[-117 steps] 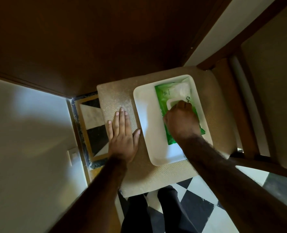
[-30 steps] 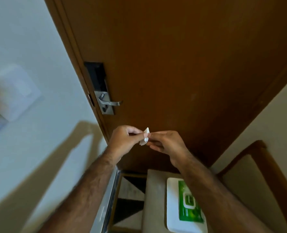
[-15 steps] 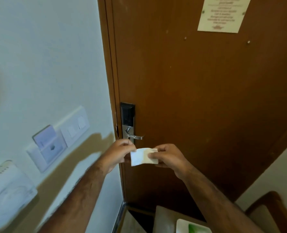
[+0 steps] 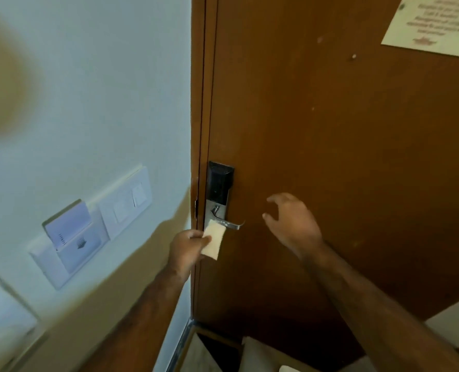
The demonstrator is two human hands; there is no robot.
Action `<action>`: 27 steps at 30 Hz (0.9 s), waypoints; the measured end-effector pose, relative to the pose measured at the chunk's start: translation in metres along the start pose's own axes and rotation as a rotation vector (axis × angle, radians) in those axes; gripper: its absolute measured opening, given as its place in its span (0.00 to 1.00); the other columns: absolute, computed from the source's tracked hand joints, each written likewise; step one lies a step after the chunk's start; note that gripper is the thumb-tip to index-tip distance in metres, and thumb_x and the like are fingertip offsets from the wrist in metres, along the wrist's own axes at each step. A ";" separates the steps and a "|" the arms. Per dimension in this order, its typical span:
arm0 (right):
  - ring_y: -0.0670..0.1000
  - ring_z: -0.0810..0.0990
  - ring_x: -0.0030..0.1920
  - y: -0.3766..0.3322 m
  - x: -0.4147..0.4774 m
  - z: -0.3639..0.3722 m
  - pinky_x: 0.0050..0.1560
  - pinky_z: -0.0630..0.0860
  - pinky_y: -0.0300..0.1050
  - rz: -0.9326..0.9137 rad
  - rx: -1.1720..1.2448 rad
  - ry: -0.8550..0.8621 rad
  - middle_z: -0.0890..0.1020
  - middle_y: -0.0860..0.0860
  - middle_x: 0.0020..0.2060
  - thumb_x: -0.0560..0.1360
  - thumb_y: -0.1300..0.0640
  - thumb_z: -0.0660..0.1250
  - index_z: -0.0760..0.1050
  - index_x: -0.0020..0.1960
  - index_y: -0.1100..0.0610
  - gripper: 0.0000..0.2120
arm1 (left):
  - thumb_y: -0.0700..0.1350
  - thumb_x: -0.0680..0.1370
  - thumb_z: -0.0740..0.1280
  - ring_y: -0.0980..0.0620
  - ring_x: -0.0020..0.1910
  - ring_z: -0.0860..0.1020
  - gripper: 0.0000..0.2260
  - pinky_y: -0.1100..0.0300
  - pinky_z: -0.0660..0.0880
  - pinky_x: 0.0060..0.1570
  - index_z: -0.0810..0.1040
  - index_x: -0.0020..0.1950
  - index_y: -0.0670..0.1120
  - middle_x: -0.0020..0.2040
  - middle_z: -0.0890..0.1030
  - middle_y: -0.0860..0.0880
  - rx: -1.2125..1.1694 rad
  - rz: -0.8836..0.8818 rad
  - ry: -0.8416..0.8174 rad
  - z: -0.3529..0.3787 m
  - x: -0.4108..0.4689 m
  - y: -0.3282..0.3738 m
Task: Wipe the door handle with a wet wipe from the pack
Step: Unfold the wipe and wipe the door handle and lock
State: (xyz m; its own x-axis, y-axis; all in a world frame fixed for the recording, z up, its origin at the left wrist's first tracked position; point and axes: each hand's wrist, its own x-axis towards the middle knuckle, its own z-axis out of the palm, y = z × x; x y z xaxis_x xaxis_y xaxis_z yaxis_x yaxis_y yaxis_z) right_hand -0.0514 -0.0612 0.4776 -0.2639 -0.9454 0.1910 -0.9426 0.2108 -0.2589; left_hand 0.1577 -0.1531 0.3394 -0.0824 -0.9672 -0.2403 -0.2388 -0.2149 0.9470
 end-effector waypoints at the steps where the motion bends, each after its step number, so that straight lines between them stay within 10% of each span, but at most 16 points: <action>1: 0.53 0.70 0.78 0.006 0.011 -0.007 0.74 0.72 0.50 -0.068 -0.174 0.068 0.71 0.53 0.78 0.83 0.49 0.68 0.70 0.78 0.52 0.25 | 0.43 0.78 0.75 0.44 0.51 0.85 0.09 0.47 0.85 0.49 0.85 0.57 0.41 0.57 0.86 0.39 -0.005 0.011 0.116 0.005 0.009 -0.006; 5: 0.58 0.46 0.86 0.025 0.060 -0.032 0.84 0.51 0.60 -0.255 -0.581 0.144 0.52 0.58 0.86 0.85 0.50 0.64 0.60 0.84 0.53 0.30 | 0.43 0.81 0.72 0.38 0.56 0.84 0.15 0.48 0.83 0.57 0.84 0.64 0.37 0.62 0.85 0.37 0.039 0.061 0.342 0.031 0.029 -0.009; 10: 0.62 0.51 0.85 0.059 0.114 -0.053 0.81 0.53 0.70 -0.464 -0.766 0.322 0.55 0.60 0.85 0.80 0.46 0.69 0.66 0.83 0.50 0.33 | 0.41 0.83 0.69 0.38 0.49 0.86 0.11 0.62 0.73 0.45 0.86 0.59 0.35 0.52 0.88 0.35 -0.041 0.054 0.425 0.072 0.038 0.000; 13: 0.62 0.50 0.85 0.086 0.135 -0.058 0.82 0.50 0.67 -0.560 -0.916 0.418 0.52 0.60 0.86 0.85 0.42 0.60 0.58 0.86 0.49 0.32 | 0.39 0.84 0.66 0.54 0.36 0.80 0.13 0.69 0.70 0.35 0.82 0.67 0.38 0.47 0.87 0.41 -0.092 0.075 0.451 0.105 0.036 0.002; 16: 0.62 0.50 0.85 0.104 0.148 -0.051 0.82 0.47 0.66 -0.631 -1.005 0.529 0.52 0.60 0.86 0.87 0.40 0.54 0.53 0.87 0.50 0.32 | 0.43 0.84 0.65 0.40 0.58 0.85 0.23 0.49 0.85 0.51 0.69 0.79 0.45 0.65 0.83 0.39 -0.152 0.147 0.461 0.145 0.043 -0.013; 19: 0.63 0.51 0.84 0.114 0.157 -0.044 0.81 0.51 0.66 -0.654 -1.061 0.616 0.52 0.61 0.85 0.87 0.38 0.51 0.50 0.87 0.52 0.33 | 0.60 0.82 0.59 0.44 0.82 0.61 0.36 0.48 0.71 0.73 0.50 0.86 0.50 0.87 0.53 0.44 -0.175 0.161 0.403 0.182 0.040 -0.016; 23: 0.64 0.52 0.84 0.118 0.162 -0.041 0.81 0.51 0.67 -0.700 -1.054 0.651 0.52 0.62 0.85 0.88 0.38 0.50 0.48 0.87 0.54 0.34 | 0.59 0.83 0.60 0.57 0.78 0.46 0.40 0.59 0.50 0.74 0.38 0.85 0.49 0.86 0.36 0.51 -0.157 0.177 0.358 0.206 0.020 -0.002; 27: 0.65 0.51 0.84 0.120 0.162 -0.039 0.81 0.51 0.69 -0.735 -1.026 0.663 0.51 0.63 0.85 0.88 0.39 0.48 0.47 0.87 0.55 0.34 | 0.70 0.80 0.55 0.47 0.83 0.51 0.42 0.52 0.63 0.75 0.33 0.84 0.58 0.85 0.33 0.56 -0.238 0.233 0.403 0.194 0.049 -0.009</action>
State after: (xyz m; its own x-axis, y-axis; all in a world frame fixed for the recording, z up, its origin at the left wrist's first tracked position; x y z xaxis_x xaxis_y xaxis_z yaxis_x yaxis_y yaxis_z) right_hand -0.2154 -0.1790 0.5143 0.5664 -0.6881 0.4535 -0.5574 0.0855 0.8258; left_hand -0.0319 -0.1727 0.2775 0.2826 -0.9584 0.0394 -0.0281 0.0327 0.9991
